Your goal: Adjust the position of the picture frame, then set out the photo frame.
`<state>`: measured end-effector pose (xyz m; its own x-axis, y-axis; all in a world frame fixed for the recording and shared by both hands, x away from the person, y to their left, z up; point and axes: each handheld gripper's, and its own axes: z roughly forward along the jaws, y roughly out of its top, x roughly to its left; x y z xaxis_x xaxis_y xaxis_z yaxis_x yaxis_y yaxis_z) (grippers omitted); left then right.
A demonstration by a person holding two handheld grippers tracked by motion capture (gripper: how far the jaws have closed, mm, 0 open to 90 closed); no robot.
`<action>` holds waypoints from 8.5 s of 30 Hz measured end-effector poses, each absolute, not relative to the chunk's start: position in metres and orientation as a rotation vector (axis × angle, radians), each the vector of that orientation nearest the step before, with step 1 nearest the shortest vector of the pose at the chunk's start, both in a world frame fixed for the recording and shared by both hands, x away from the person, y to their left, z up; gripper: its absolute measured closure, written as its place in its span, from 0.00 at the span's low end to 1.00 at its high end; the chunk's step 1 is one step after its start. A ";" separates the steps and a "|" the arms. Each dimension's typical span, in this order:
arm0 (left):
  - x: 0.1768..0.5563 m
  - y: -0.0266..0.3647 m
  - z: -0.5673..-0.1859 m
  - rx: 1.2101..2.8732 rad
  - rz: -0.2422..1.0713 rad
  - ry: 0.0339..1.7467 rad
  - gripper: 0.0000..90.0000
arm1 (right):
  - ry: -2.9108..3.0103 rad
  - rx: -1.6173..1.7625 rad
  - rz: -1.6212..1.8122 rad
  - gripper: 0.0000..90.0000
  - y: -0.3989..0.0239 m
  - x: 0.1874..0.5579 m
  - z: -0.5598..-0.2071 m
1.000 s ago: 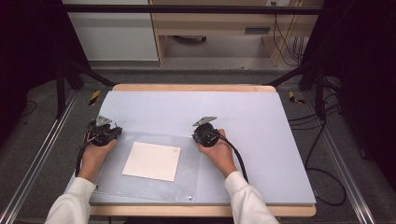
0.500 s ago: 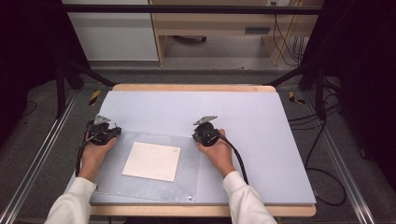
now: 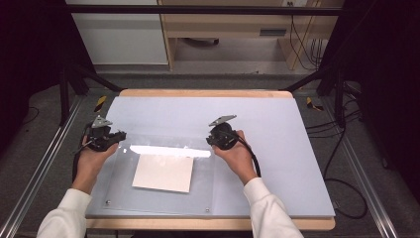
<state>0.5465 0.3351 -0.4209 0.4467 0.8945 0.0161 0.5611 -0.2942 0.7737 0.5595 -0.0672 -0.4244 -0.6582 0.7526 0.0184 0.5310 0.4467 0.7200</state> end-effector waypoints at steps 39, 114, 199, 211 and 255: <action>0.539 0.192 -0.398 2.119 0.512 1.059 0.94 | 2.331 1.275 0.979 0.90 -0.213 0.542 -0.395; 0.584 0.195 -0.451 2.128 0.482 1.190 0.94 | 2.249 1.326 0.884 0.94 -0.192 0.587 -0.454; 0.564 0.183 -0.455 1.910 0.704 1.216 0.94 | 2.003 1.305 1.021 0.95 -0.193 0.560 -0.454; 0.581 0.186 -0.439 2.070 0.560 1.234 0.94 | 2.119 1.365 0.925 0.95 -0.192 0.572 -0.442; 0.613 0.189 -0.428 2.178 0.388 1.273 0.94 | 2.232 1.404 0.908 0.93 -0.197 0.598 -0.433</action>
<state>0.6129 0.1893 -0.4277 0.5018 0.8641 -0.0394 0.6950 -0.3757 0.6131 0.5982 -0.1967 -0.4335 -0.4472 0.8935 0.0412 0.6682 0.3032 0.6794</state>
